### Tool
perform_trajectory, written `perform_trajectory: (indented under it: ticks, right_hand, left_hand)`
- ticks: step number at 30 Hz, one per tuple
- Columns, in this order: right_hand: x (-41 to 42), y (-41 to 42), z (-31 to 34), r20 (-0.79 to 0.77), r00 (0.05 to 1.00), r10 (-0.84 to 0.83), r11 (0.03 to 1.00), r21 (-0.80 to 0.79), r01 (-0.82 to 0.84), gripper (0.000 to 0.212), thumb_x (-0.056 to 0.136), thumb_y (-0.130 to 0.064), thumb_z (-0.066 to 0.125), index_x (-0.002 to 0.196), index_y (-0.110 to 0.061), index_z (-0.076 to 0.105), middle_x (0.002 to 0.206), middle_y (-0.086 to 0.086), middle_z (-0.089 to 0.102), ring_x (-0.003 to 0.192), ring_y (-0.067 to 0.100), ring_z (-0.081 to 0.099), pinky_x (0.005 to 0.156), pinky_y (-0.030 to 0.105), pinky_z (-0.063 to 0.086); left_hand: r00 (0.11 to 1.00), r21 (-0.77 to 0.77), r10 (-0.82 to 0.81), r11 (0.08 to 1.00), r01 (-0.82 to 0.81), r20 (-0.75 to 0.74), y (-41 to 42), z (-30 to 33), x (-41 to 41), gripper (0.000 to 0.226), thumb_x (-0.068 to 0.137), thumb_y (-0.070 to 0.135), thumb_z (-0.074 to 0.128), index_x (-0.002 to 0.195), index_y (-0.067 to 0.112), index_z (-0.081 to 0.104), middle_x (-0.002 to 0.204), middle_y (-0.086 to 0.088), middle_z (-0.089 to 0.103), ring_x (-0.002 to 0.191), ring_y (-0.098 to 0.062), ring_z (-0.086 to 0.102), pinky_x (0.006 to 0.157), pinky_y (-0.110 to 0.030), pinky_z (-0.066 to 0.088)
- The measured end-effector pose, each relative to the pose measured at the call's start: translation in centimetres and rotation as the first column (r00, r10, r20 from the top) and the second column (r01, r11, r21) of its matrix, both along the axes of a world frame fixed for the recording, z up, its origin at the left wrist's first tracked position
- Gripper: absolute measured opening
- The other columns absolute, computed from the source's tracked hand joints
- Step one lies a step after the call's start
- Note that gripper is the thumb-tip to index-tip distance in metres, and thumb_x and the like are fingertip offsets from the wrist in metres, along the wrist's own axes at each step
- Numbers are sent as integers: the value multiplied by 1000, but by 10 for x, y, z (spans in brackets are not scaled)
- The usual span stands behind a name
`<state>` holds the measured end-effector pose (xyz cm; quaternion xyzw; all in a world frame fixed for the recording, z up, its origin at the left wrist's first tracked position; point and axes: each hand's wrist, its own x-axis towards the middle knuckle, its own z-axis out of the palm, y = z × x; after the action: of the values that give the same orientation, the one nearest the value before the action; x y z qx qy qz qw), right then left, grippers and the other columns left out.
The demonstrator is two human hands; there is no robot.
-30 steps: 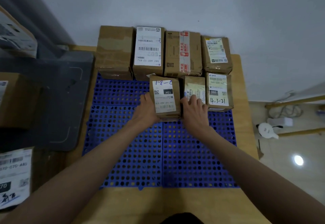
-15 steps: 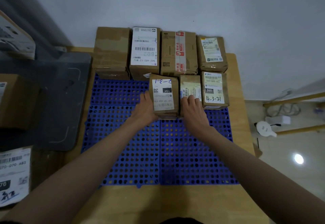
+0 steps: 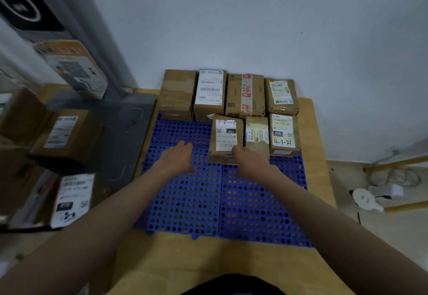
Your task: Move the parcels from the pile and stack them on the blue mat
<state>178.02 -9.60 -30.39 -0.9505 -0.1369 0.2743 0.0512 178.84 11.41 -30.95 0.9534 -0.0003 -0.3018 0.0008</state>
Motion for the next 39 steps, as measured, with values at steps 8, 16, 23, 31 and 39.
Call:
perform_trajectory:
  ticks: [8,16,23,31,39]
  right_hand:
    - [-61,46,42,-35,987,155,986,61,-153,65,88,-33,69,139,-15,32,125,10,52,104,30,58,76,41,51]
    - [-121,108,52,-35,960,279,959,64,-276,44,91,-33,63,127,-15,43,109,8,57,83,24,59,64,36,45]
    - [-152,150,61,-49,937,345,936,93,-339,39,94,-34,58,126,-15,46,111,7,57,89,24,60,72,37,48]
    - [-167,207,53,-73,940,333,938,126,-322,41,94,-35,56,128,-15,46,116,6,56,100,25,60,80,39,50]
    - [-167,284,28,-119,967,224,958,210,-196,36,90,-28,58,120,-9,49,116,11,55,102,26,57,86,39,51]
  left_hand:
    - [994,-71,71,995,-66,77,53,44,-99,62,85,42,72,135,20,43,133,-4,47,113,-26,54,94,-44,49]
    - [957,-120,234,969,-215,171,113,62,-188,35,81,36,75,102,19,53,100,-3,55,90,-24,58,70,-37,50]
    - [925,-87,336,942,-326,178,157,70,-234,38,77,33,77,107,16,62,110,-7,62,97,-23,61,79,-41,54]
    - [890,-75,404,915,-397,210,208,59,-251,62,77,36,77,129,14,52,128,-8,54,113,-26,55,92,-40,50]
    - [902,-123,388,921,-371,188,267,42,-240,57,79,33,73,126,12,48,129,-10,52,117,-27,53,89,-37,47]
